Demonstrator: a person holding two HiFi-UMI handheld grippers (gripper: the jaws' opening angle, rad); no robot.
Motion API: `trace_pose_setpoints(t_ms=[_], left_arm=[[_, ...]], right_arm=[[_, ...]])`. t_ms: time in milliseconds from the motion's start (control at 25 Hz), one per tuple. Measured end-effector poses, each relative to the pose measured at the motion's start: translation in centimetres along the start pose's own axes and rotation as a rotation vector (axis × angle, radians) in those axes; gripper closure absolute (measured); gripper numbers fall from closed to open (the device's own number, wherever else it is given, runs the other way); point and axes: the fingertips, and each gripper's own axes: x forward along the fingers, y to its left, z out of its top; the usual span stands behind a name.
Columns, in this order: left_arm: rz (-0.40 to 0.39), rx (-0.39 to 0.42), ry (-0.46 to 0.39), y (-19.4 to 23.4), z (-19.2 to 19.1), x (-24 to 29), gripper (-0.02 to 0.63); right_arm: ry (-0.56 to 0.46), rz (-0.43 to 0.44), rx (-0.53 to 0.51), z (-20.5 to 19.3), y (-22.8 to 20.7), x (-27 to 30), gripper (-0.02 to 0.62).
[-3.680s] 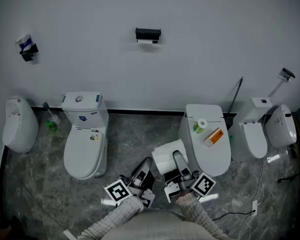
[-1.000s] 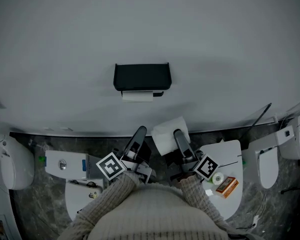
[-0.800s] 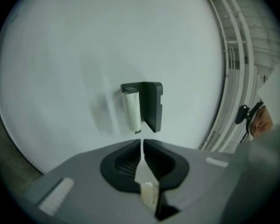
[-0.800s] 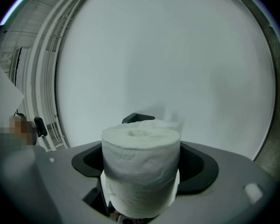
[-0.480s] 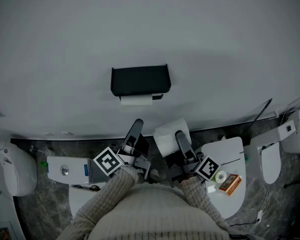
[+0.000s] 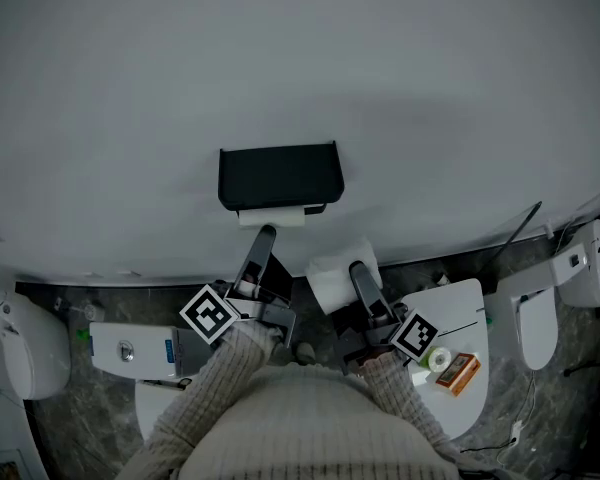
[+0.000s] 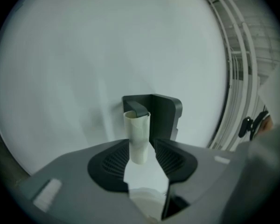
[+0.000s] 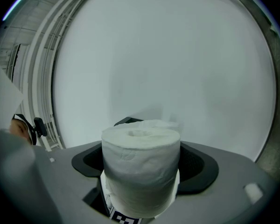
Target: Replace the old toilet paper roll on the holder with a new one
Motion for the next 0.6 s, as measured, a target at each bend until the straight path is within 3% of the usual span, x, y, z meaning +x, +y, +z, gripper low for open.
trace_pose_setpoints(t_ms=[280,600], left_arm=[[0.009,-0.001,-0.019,0.8,1.3,1.2,0.403],[-0.001,-0.014,-0.033,0.9,1.9,1.8,0.397]], right_arm=[[-0.003,-0.002,-0.004,0.7,-0.3,1.1,0.156],[-0.010,-0.007,-0.008,1.2,-0.6,1.4,0.156]])
